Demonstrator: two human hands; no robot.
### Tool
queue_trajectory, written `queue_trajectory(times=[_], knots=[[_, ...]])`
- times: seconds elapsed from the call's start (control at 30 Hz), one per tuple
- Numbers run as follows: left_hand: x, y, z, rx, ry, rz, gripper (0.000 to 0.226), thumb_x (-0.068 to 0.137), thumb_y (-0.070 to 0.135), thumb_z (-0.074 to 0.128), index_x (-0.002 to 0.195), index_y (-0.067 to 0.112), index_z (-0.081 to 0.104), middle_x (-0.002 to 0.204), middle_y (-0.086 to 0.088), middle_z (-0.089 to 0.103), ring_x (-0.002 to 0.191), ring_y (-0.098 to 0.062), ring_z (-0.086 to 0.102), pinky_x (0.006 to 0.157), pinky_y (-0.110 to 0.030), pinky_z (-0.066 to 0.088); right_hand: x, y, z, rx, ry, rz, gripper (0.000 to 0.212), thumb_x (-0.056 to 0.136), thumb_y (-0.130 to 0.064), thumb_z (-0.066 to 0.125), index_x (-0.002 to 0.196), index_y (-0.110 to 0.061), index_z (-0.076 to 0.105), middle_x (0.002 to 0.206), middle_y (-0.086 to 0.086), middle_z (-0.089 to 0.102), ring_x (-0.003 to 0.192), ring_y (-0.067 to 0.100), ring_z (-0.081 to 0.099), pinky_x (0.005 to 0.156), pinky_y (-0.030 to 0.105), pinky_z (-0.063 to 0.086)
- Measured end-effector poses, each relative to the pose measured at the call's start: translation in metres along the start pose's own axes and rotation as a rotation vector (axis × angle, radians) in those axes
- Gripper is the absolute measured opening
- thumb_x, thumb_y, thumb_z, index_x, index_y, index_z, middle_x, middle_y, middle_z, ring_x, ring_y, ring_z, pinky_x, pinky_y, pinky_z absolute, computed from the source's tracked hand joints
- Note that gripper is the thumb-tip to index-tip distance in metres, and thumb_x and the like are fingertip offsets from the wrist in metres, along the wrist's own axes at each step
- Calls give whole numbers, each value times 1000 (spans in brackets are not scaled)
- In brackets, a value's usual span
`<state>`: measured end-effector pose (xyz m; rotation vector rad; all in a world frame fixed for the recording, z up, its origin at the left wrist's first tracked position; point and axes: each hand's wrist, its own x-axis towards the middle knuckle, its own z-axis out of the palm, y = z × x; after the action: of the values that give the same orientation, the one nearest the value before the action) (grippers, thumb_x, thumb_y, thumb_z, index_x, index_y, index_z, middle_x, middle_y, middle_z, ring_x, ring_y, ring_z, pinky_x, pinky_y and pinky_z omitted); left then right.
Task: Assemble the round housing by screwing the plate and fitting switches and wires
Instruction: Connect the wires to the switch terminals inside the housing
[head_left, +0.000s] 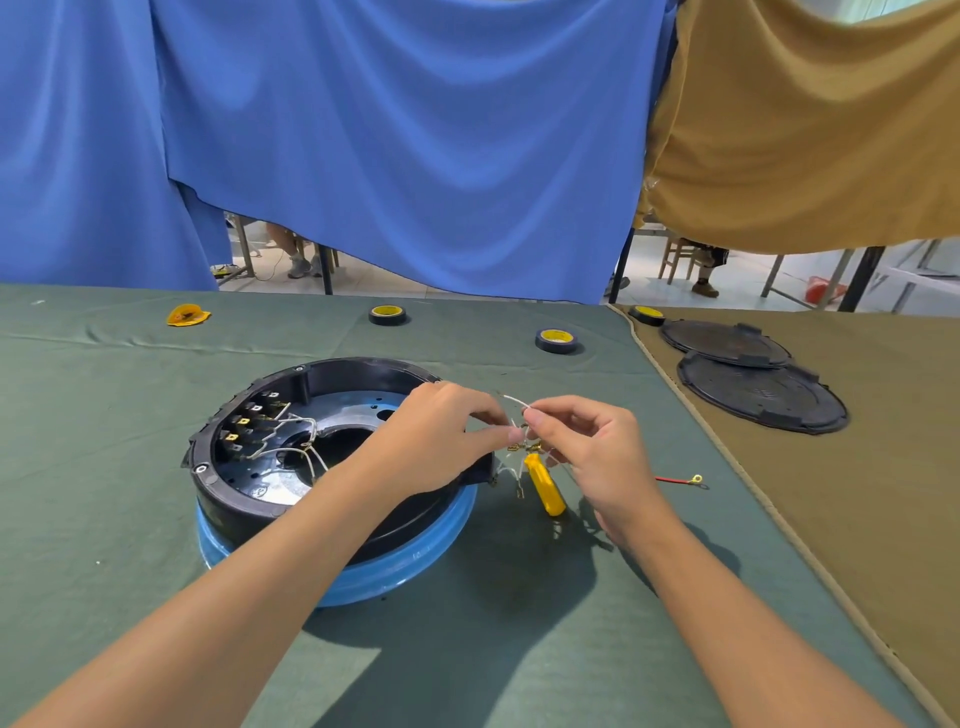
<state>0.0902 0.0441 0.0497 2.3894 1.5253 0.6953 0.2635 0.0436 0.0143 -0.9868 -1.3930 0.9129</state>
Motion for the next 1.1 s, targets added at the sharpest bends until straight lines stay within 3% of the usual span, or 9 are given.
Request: queue_trajectory(times=[0.17,0.3,0.37,0.53,0.67,0.8,0.87,0.97,1.1], knots=[[-2,2,-1,-8,-30,23,32,93,47,59,108,24,74,94,11,69,85,-5,60,71,-11,38,0,-1,0,35,13,38,6,85,-13,71,84,-18,75,76,5,74,72,15,68,62,27,55],[-1,3,-2,29,-105,55,24,93,40,64,106,23,75,99,10,71,91,-7,60,85,-24,43,0,-3,-1,77,1,24,9,84,-11,72,85,-20,76,77,-1,74,75,10,69,65,24,56],[-1,3,-2,37,-102,51,17,94,32,64,101,22,76,98,10,71,92,-6,59,87,-23,42,0,-4,-1,109,-7,31,11,84,-11,71,84,-21,76,77,-1,74,74,9,69,65,23,56],[0,1,-1,62,-85,45,16,95,31,62,100,21,74,100,9,72,88,-4,58,80,-17,39,2,-3,-1,38,50,26,12,85,-13,72,82,-25,75,74,-7,74,69,4,67,57,18,52],[0,1,-1,21,-102,56,28,90,48,64,99,23,74,92,12,70,79,0,57,70,-9,35,3,-3,-4,90,116,56,10,86,-11,70,83,-19,75,70,-2,73,64,9,67,55,22,54],[0,3,-1,36,-121,50,28,91,44,62,101,21,75,78,17,61,70,-1,53,62,-12,30,0,-6,-1,267,55,129,9,86,-6,68,86,-11,75,72,7,72,66,18,68,58,27,56],[1,3,0,35,-118,26,23,94,38,61,99,20,75,80,11,63,71,-5,52,61,-13,30,0,-7,0,329,8,196,8,87,-8,67,90,-10,74,77,10,72,69,22,69,59,28,57],[1,2,0,30,-111,-16,21,97,34,59,97,20,74,81,7,63,68,-7,52,58,-15,30,2,-10,-6,280,-100,292,14,89,-11,66,103,-9,68,85,8,72,67,23,68,56,27,55],[2,2,0,26,-115,-25,18,96,35,60,84,27,70,82,5,67,74,-11,57,61,-18,37,4,-11,-17,166,-198,345,23,86,2,66,108,-3,65,83,17,68,58,15,59,57,25,50]])
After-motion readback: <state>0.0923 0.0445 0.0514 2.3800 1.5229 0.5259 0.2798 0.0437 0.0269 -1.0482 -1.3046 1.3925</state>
